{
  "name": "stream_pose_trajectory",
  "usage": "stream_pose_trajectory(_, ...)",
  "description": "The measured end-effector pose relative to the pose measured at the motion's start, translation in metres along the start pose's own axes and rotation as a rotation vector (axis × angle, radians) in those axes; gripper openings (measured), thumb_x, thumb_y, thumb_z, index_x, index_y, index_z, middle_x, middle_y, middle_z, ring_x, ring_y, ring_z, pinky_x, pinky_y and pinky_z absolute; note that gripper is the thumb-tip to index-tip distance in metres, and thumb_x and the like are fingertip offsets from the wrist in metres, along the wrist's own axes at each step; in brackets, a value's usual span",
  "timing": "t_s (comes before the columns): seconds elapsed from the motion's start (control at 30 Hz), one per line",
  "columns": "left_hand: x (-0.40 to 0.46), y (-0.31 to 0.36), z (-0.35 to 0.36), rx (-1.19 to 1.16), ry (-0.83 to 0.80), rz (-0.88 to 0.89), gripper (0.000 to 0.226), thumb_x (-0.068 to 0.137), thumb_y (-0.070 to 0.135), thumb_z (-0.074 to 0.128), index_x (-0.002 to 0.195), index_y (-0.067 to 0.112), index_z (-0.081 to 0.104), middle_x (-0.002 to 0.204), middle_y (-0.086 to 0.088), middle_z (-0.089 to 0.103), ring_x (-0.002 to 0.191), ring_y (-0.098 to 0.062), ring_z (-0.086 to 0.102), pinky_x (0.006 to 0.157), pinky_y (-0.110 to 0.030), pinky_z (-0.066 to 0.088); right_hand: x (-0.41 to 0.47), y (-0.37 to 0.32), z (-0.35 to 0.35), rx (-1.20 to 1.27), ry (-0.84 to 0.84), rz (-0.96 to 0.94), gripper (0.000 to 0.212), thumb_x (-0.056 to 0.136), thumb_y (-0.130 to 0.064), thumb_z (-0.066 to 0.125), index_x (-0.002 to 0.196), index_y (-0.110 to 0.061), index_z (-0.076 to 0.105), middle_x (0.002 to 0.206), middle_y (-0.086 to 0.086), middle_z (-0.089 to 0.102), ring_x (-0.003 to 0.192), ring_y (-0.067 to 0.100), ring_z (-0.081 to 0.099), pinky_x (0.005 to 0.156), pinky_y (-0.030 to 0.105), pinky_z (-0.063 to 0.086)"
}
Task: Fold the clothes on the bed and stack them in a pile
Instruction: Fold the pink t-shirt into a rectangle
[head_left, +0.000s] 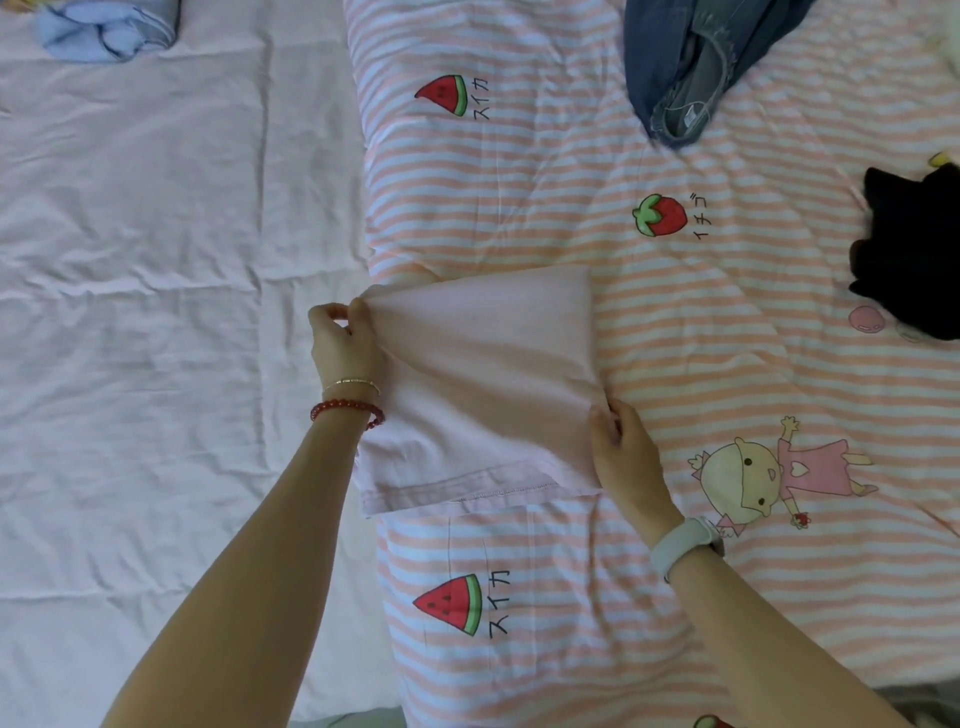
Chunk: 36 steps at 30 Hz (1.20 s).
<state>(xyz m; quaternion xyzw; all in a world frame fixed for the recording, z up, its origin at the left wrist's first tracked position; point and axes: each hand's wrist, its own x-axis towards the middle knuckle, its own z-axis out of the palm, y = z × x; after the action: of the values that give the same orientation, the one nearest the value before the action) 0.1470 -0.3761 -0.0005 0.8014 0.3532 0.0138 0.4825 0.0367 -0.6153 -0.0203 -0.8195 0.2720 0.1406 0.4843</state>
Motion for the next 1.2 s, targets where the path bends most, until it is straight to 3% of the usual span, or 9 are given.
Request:
stream_pose_trajectory(0.1,0.001,-0.008,-0.009,0.079,-0.182,-0.080,0.031,0.093,0.042,0.047,0.083,0.013,0.051,0.078,0.003,0.048,0.073,-0.015,0.045,0.063,-0.022,0.035,-0.015,0.013,-0.001,0.211,-0.030,0.018,0.016,0.099,-0.025,0.039,0.101,-0.029,0.055,0.092,-0.016,0.058,0.080,-0.002,0.057,0.060,0.010,0.047)
stream_pose_trajectory(0.2,-0.018,-0.028,-0.023,0.136,-0.360,-0.101,0.037,0.089,0.041,0.056,0.065,0.015,0.045,0.064,0.004,0.042,0.057,-0.012,0.039,0.050,-0.021,0.030,-0.026,0.022,-0.004,0.508,-0.011,0.189,0.019,0.099,-0.020,0.039,0.099,-0.023,0.058,0.094,-0.003,0.062,0.077,0.013,0.065,0.055,0.024,0.055)
stream_pose_trajectory(0.33,-0.047,-0.059,-0.040,0.198,-0.233,-0.068,0.038,0.092,0.032,0.053,0.063,0.011,0.040,0.062,0.001,0.041,0.059,-0.017,0.036,0.049,-0.026,0.029,-0.040,0.029,-0.010,0.703,0.006,0.246,0.024,0.096,-0.009,0.040,0.094,-0.019,0.062,0.086,0.004,0.070,0.077,0.019,0.070,0.059,0.027,0.055)
stream_pose_trajectory(0.6,-0.050,-0.060,-0.031,0.231,-0.255,-0.168,0.042,0.096,0.037,0.042,0.115,0.000,0.046,0.107,-0.011,0.049,0.094,-0.026,0.047,0.077,-0.030,0.032,-0.055,0.030,-0.018,0.439,-0.116,-0.021,0.044,0.087,0.004,0.054,0.115,-0.031,0.051,0.098,-0.010,0.065,0.091,0.001,0.064,0.073,0.016,0.052)
stream_pose_trajectory(0.73,-0.052,-0.062,-0.032,0.130,-0.232,-0.184,0.038,0.089,0.044,0.053,0.100,0.009,0.044,0.091,-0.002,0.052,0.083,-0.022,0.049,0.071,-0.030,0.035,-0.053,0.030,-0.016,0.442,-0.009,0.003,0.025,0.092,-0.011,0.054,0.106,-0.031,0.052,0.099,-0.001,0.065,0.087,0.008,0.065,0.073,0.018,0.054)
stream_pose_trajectory(0.87,-0.062,-0.043,-0.035,0.061,-0.105,0.020,0.030,0.090,0.028,0.058,0.069,0.018,0.039,0.064,0.003,0.040,0.058,-0.014,0.041,0.048,-0.013,0.034,-0.043,0.015,-0.017,0.539,0.118,0.044,0.009,0.092,-0.010,0.055,0.100,-0.009,0.058,0.079,-0.001,0.064,0.072,0.011,0.066,0.063,0.017,0.054)
stream_pose_trajectory(0.97,-0.078,-0.030,-0.041,-0.104,-0.057,0.148,0.030,0.089,0.024,0.060,0.068,0.022,0.039,0.062,0.005,0.042,0.050,0.001,0.045,0.045,-0.007,0.034,-0.035,0.000,-0.033,0.497,0.273,-0.112,0.011,0.094,-0.011,0.052,0.093,-0.020,0.060,0.075,-0.005,0.063,0.062,-0.001,0.062,0.059,0.013,0.051)
stream_pose_trajectory(1.07,-0.100,-0.039,-0.043,-0.168,-0.154,-0.033,0.027,0.077,0.031,0.066,0.068,0.018,0.045,0.061,0.003,0.044,0.054,0.000,0.047,0.053,-0.015,0.041,-0.026,0.001,-0.057,0.522,0.419,-0.093,0.017,0.096,-0.010,0.048,0.097,-0.022,0.060,0.083,-0.004,0.064,0.068,-0.002,0.062,0.058,0.013,0.051)
stream_pose_trajectory(1.2,-0.109,-0.063,-0.038,-0.011,-0.502,-0.308,0.026,0.074,0.015,0.073,0.081,0.007,0.050,0.084,-0.012,0.053,0.070,-0.022,0.051,0.076,-0.039,0.048,-0.024,0.025,-0.062,0.389,0.273,0.179,0.030,0.095,-0.004,0.041,0.119,-0.014,0.057,0.104,0.004,0.063,0.083,0.014,0.061,0.080,0.032,0.054)
